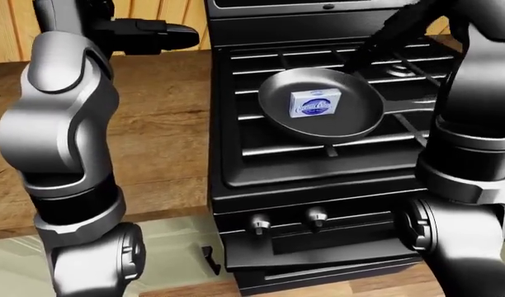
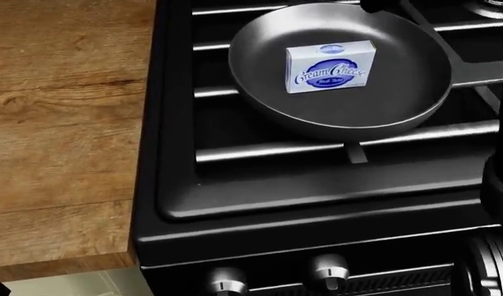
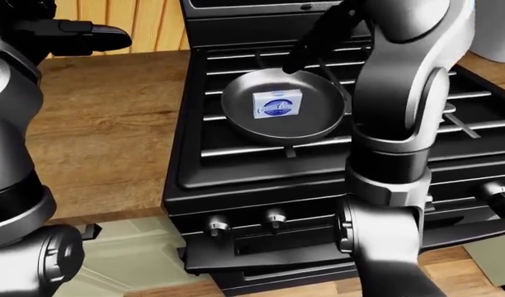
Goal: Pick the cream cheese stick from the plate and place it in the pan.
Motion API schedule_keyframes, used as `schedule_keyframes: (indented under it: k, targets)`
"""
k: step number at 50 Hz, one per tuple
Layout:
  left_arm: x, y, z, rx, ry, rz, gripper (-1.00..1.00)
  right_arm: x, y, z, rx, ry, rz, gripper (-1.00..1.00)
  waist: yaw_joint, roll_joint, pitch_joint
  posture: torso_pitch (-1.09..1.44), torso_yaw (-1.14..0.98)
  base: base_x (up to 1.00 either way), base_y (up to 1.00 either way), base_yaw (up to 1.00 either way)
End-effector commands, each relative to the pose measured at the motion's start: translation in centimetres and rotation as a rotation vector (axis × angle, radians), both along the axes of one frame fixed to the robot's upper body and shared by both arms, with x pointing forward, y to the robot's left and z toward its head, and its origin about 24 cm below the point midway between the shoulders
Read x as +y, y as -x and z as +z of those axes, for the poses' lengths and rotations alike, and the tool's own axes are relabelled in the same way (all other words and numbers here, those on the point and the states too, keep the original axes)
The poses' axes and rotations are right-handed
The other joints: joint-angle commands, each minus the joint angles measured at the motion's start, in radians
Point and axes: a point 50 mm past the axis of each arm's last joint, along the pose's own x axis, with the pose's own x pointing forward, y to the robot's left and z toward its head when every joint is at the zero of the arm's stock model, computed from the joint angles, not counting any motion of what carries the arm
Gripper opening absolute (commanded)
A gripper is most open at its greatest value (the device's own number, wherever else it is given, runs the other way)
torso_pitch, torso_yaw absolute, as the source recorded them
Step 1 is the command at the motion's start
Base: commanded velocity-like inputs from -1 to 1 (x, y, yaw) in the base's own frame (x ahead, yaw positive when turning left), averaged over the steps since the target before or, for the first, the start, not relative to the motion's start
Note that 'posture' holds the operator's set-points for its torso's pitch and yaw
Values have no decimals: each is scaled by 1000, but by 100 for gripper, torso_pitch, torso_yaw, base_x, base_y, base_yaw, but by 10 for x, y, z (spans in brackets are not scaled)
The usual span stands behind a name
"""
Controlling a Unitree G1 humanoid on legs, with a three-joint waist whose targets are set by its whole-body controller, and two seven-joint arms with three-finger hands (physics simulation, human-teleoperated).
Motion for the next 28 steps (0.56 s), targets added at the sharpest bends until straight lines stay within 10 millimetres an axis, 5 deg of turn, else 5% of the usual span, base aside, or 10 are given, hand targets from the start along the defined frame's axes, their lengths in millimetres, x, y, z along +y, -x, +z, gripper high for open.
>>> schedule_keyframes:
  k: [1, 28]
  targets:
    - [1, 11, 18, -107, 1, 6, 100, 1, 15, 22, -124, -26, 11, 100, 1, -1, -33, 0, 0, 0, 0, 0]
    - [8, 31, 34, -301, 109, -11, 100, -11, 52, 37, -390, -398, 216, 100, 6, -7, -27, 0, 0, 0, 0, 0]
